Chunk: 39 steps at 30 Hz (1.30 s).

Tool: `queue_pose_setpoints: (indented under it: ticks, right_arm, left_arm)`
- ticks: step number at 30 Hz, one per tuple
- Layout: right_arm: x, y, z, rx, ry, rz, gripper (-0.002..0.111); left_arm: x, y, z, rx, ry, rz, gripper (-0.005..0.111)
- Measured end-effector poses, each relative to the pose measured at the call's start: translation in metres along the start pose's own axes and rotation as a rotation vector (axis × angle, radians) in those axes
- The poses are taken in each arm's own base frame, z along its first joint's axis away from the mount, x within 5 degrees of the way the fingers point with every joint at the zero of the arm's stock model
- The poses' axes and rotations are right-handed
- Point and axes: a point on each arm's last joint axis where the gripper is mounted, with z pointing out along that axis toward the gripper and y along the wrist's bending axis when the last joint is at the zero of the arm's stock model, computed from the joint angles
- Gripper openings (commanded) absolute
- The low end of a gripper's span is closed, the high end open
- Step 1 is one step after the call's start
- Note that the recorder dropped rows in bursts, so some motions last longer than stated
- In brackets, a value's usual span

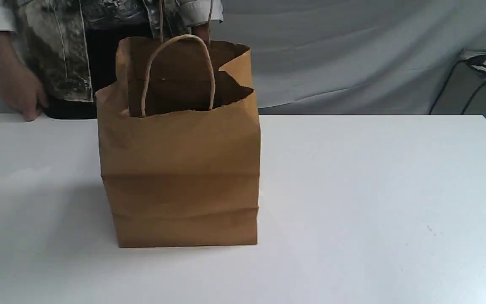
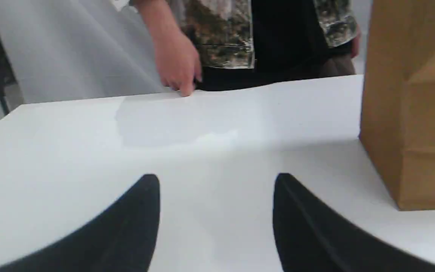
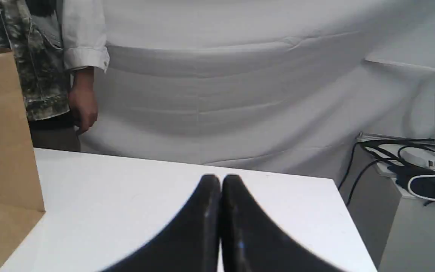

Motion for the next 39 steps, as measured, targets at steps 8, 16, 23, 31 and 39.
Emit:
queue_pose_setpoints:
  ticks: [8, 16, 23, 31, 39]
  right_arm:
    - [0.0000, 0.0000, 0.0000, 0.000, 0.000, 0.003, 0.000]
    - [0.0000, 0.0000, 0.0000, 0.000, 0.000, 0.003, 0.000]
    - [0.0000, 0.0000, 0.0000, 0.000, 0.000, 0.003, 0.000]
    - [0.0000, 0.0000, 0.0000, 0.000, 0.000, 0.003, 0.000]
    - [-0.0003, -0.0007, 0.0000, 0.008, -0.003, -0.013, 0.000]
  left_arm:
    - [0.0002, 0.0012, 0.0000, -0.021, 0.002, -0.028, 0.048]
    - [0.0002, 0.0012, 0.0000, -0.021, 0.002, -0.028, 0.048]
    - [0.0002, 0.0012, 0.0000, -0.021, 0.002, -0.028, 0.048]
    - [0.0002, 0.0012, 0.0000, -0.021, 0.002, -0.028, 0.048]
    - [0.0002, 0.0012, 0.0000, -0.021, 0.002, -0.028, 0.048]
